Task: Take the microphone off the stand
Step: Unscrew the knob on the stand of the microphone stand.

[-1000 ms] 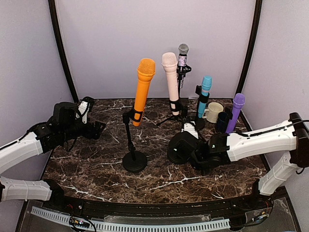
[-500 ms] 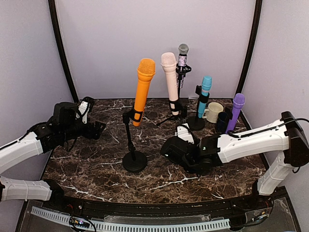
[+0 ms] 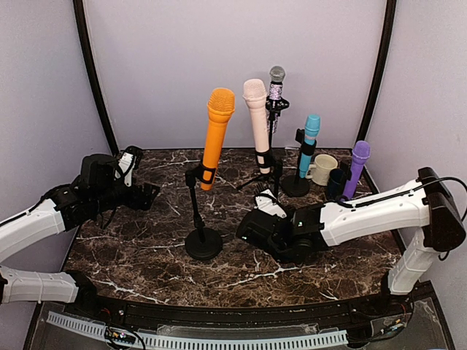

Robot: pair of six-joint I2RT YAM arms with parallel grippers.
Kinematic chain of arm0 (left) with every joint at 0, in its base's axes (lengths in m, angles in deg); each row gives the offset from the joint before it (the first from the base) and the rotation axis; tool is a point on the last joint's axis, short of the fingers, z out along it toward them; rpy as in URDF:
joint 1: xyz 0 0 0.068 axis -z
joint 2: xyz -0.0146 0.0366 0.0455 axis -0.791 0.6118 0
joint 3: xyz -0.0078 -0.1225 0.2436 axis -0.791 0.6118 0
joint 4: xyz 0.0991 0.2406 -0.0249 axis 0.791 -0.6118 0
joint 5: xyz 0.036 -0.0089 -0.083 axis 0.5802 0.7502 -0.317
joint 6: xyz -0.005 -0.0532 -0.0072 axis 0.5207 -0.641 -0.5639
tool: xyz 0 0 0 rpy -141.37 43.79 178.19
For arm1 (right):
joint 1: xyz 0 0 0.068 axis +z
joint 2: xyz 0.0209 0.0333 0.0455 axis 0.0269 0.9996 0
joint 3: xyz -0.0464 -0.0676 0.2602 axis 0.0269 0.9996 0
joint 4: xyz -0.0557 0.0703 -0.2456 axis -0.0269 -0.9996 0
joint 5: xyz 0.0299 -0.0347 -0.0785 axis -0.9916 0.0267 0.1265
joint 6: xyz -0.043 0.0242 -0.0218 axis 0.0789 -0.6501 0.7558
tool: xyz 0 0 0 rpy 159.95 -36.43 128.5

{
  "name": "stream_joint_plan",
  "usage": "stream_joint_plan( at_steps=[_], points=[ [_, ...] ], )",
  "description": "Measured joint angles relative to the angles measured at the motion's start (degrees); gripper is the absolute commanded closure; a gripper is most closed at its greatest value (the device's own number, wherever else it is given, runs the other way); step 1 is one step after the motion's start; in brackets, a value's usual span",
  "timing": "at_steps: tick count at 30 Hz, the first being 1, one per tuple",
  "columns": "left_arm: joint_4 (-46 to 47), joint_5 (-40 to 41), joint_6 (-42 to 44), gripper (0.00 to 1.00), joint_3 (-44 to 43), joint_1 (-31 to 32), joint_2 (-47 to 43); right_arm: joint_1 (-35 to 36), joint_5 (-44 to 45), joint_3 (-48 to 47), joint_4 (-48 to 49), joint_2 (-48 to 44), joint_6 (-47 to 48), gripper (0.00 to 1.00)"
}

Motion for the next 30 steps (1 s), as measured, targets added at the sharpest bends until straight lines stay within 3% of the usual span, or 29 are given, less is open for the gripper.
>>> stream_joint_plan(
  at_steps=[9,12,19,23,30],
  points=[
    [0.0,0.0,0.0,0.11,0.0,0.0,0.0,0.33,1.27,-0.83,-0.39,1.22,9.38,0.98],
    [0.0,0.0,0.0,0.11,0.0,0.0,0.0,0.33,1.22,-0.83,-0.15,1.18,11.43,0.86],
    [0.0,0.02,0.0,0.11,0.0,0.0,0.0,0.35,-7.19,0.83,1.36,-1.95,14.08,0.39],
    [-0.02,0.02,0.0,0.11,0.0,0.0,0.0,0.66,-13.92,2.78,2.08,-7.17,13.57,0.28],
    [-0.02,0.02,0.0,0.11,0.0,0.0,0.09,0.94,-24.33,10.12,7.78,-22.99,11.28,0.17]
  ],
)
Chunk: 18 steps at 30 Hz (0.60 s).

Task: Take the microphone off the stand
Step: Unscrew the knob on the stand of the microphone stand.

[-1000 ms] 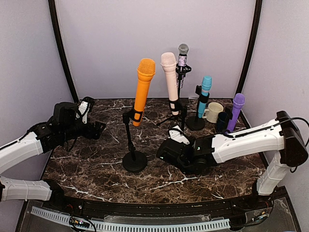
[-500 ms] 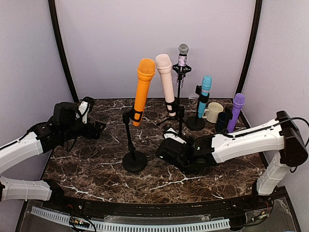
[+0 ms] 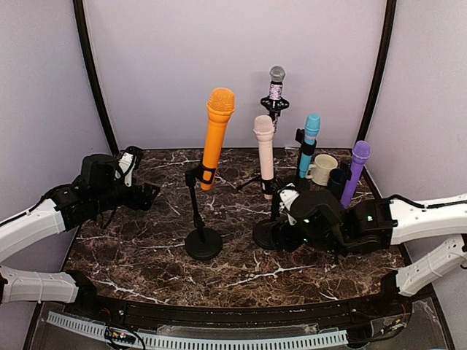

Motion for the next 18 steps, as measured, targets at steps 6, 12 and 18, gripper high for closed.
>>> stream_joint_plan(
  at_steps=[6,12,18],
  points=[
    [0.0,0.0,0.0,0.11,0.0,0.0,0.02,-1.55,-4.96,9.64,5.6,-13.42,-6.4,0.12],
    [0.02,0.02,0.0,0.11,0.0,0.0,-0.07,-9.16,-12.61,16.15,10.78,-19.5,-14.71,0.06],
    [0.17,-0.74,0.02,0.11,0.11,0.0,-1.7,-17.59,-20.76,11.06,12.35,-15.67,-16.11,0.05]
  ],
)
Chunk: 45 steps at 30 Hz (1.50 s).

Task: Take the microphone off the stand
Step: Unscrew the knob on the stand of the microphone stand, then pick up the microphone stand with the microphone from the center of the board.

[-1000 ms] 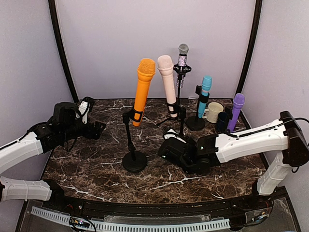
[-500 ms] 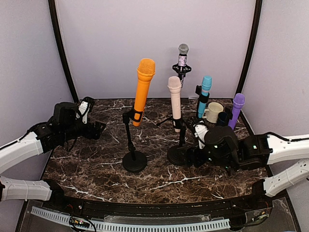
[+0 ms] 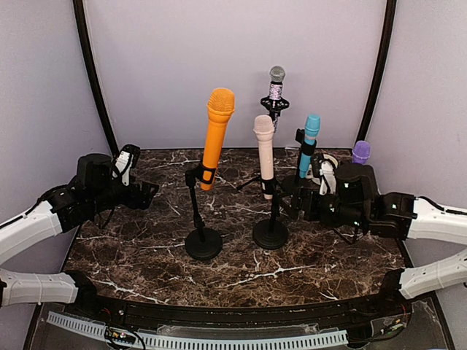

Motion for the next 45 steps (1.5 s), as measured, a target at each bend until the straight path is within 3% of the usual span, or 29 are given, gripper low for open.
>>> stream_joint_plan(
  at_steps=[8,12,17,24,29,35,39,45],
  points=[
    [0.98,-2.16,0.28,0.11,1.27,0.0,-3.76,-4.17,-4.22,-18.93,-1.31,13.46,6.27,0.06],
    [1.22,-2.78,0.37,0.11,1.38,0.0,-4.35,-4.52,-3.48,-23.8,-1.73,18.88,10.01,0.15],
    [1.25,-3.17,0.42,0.11,1.4,-0.02,-4.31,-4.59,-0.15,-27.63,-1.7,23.5,13.86,0.38],
    [1.25,-5.35,0.87,0.13,1.4,-0.04,-4.39,-4.63,0.87,-27.65,1.33,23.98,19.41,0.8],
    [1.01,-10.29,1.22,0.17,1.25,-0.04,-5.95,-5.31,-2.05,-25.2,4.15,22.43,22.95,0.95],
    [-2.38,-20.83,-0.28,0.22,-2.86,0.74,-8.07,-5.73,-10.47,-21.84,5.29,19.21,26.34,1.0],
    [-4.52,-23.71,-1.14,0.25,-6.14,7.34,-9.62,-5.75,-16.52,-20.55,4.28,17.27,28.26,1.0],
    [-5.88,-19.19,-2.91,0.27,-8.7,26.99,-8.68,-5.66,-24.17,-16.76,3.17,11.91,28.0,1.0]
  ],
)
